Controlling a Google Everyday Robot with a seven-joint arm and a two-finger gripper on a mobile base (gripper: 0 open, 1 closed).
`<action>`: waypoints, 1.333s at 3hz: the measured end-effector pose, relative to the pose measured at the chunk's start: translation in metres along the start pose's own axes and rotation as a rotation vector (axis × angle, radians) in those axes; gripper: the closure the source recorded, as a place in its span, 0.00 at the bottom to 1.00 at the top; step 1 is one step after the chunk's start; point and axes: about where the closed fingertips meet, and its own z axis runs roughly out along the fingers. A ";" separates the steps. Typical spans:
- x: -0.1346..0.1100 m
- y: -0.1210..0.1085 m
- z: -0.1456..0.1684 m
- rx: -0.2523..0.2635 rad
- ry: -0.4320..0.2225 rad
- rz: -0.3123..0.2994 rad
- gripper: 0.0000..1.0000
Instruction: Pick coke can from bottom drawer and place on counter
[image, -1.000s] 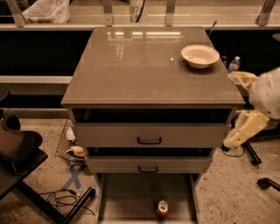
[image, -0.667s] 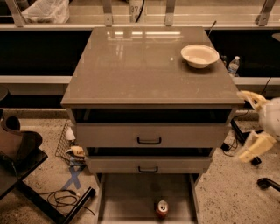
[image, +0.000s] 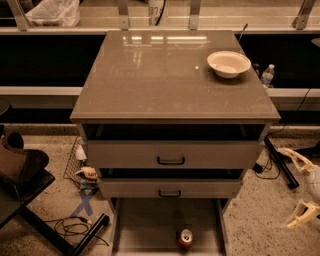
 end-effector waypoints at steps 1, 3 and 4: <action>-0.001 0.000 0.000 -0.001 0.000 0.005 0.00; 0.067 0.042 0.071 -0.064 -0.060 0.146 0.00; 0.107 0.073 0.097 -0.078 -0.117 0.181 0.00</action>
Offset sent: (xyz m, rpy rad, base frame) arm 0.0092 0.0140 -0.0789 0.0783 0.1388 -0.0248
